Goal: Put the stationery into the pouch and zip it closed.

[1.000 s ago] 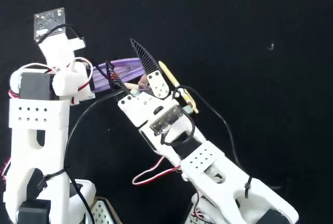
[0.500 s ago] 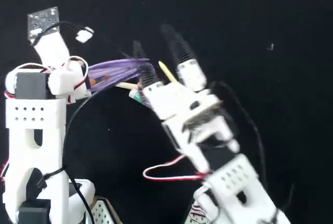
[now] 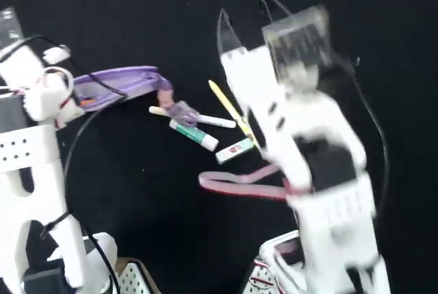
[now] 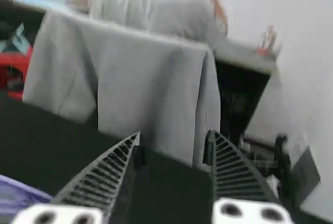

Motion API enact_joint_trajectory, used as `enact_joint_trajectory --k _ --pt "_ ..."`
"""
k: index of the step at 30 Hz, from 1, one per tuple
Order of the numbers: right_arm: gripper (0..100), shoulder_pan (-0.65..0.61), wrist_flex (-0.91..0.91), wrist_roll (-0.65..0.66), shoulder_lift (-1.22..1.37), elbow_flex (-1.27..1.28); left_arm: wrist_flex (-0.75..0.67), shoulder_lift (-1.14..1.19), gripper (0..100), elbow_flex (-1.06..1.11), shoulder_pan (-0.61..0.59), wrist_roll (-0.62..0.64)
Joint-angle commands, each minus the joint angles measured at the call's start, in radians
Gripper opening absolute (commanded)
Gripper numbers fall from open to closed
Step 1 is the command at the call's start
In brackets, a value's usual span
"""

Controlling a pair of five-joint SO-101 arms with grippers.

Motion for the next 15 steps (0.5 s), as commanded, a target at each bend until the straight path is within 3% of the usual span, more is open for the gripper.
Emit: enact_joint_trajectory --k 1,7,15 --pt "18.1 0.046 0.178 0.002 0.341 -0.315 -0.025 -0.011 3 -0.010 -0.116 0.005" --pt "18.1 0.091 0.517 -0.003 0.740 -0.611 -0.032 -0.009 3 0.010 -0.162 0.003" --pt "18.1 0.118 0.463 0.003 1.053 -0.638 -0.144 -0.011 3 0.125 -0.084 0.003"
